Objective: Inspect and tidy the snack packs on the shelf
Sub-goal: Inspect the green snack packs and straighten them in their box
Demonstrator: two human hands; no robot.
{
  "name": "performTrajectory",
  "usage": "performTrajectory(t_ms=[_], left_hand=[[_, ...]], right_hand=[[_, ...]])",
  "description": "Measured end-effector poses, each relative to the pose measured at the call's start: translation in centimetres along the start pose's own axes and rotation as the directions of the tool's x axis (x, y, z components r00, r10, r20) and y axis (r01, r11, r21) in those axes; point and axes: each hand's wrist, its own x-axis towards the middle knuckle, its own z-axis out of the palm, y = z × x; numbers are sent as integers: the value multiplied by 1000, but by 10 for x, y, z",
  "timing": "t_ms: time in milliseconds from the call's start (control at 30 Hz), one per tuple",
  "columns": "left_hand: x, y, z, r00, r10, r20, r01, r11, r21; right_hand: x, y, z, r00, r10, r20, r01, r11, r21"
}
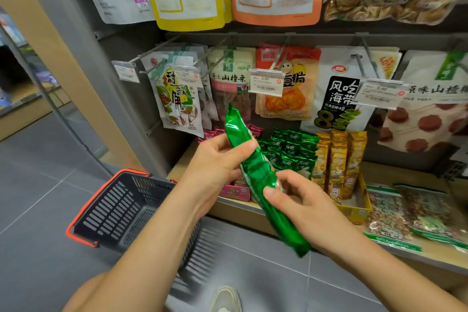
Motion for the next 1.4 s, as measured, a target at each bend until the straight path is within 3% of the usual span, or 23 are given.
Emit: performTrajectory(t_ms=[133,200,300,500,633,867,1033,1100,1267,1333,1400], left_hand=[[0,-11,3,993,106,55,-116,967,227],[0,-16,8,979,133,151,-183,904,387],[-3,-30,17,975,85,206,-185,824,536],[-3,-43,33,992,61,107,-108,851,514],[-9,-43,35,971,-89,223,-62,804,592],[-14,-38,31,923,-237,303,-22,754,657],[-16,-34,23,926,-164,340,-111,742,661],[-16,-33,20,936,-67,345,-189,731,655],[-17,-25,12,911,231,341,-412,496,764],[-19,-21,10,906,271,326,-423,530,735],[-22,-17,12,919,261,296,-394,656,644]], right_hand=[[9,-3,-20,972,189,140,-217,951,221],[12,-4,-27,973,197,124,-231,868,439],[13,-4,-28,987,128,99,-161,852,498],[15,0,-33,980,113,-166,-13,861,509],[18,2,-56,909,227,-349,48,775,630],[20,5,-76,806,350,-477,91,723,685],[21,8,-82,773,405,-489,97,685,722],[21,9,-87,751,441,-491,109,651,751],[19,14,-93,792,486,-369,17,586,810],[19,15,-93,798,493,-347,-37,615,788],[21,18,-92,777,515,-362,-61,634,771]])
